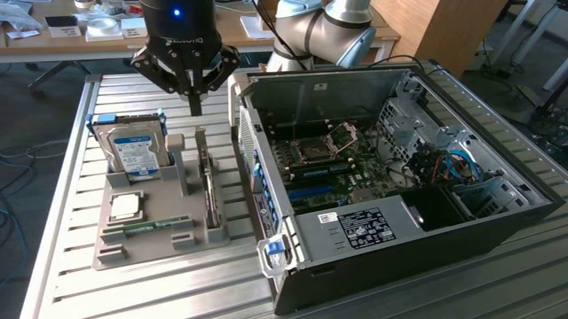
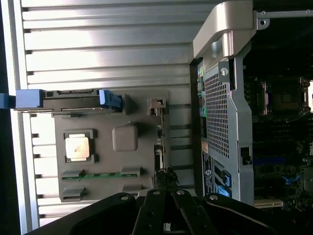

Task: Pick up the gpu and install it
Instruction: 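Reach for the gpu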

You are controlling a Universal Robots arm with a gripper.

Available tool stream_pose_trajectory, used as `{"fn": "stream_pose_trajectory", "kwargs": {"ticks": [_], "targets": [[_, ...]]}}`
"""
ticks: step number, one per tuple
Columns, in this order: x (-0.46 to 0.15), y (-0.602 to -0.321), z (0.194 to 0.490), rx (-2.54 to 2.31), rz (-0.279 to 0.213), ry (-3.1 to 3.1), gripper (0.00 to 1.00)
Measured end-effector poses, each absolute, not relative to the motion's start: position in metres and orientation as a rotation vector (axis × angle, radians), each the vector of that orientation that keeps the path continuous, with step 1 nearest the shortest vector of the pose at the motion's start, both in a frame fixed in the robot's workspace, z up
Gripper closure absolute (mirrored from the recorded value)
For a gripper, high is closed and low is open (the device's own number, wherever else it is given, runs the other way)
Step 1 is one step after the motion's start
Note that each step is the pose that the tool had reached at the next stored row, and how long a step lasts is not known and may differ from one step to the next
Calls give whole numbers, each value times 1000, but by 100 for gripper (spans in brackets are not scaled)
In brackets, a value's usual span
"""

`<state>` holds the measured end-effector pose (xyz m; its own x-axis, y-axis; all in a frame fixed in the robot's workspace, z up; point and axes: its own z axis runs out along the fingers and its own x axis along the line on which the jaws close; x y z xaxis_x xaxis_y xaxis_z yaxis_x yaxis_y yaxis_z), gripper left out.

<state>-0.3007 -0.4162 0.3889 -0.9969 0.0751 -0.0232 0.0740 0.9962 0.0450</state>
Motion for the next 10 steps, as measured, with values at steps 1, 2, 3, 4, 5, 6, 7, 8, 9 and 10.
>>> {"fn": "stream_pose_trajectory", "kwargs": {"ticks": [1, 2, 3, 4, 5, 6, 7, 8, 9, 10], "targets": [[-301, -418, 389, 117, 69, 3114, 89], [-301, -419, 389, 117, 69, 3114, 89], [-301, -421, 389, 117, 69, 3114, 89], [-301, -423, 389, 117, 69, 3114, 89], [-301, -425, 389, 117, 69, 3114, 89], [-301, -427, 389, 117, 69, 3114, 89], [-301, -429, 389, 117, 69, 3114, 89], [-301, -431, 389, 117, 69, 3114, 89], [-301, -432, 389, 117, 69, 3114, 89], [-301, -433, 389, 117, 69, 3114, 89]]}}
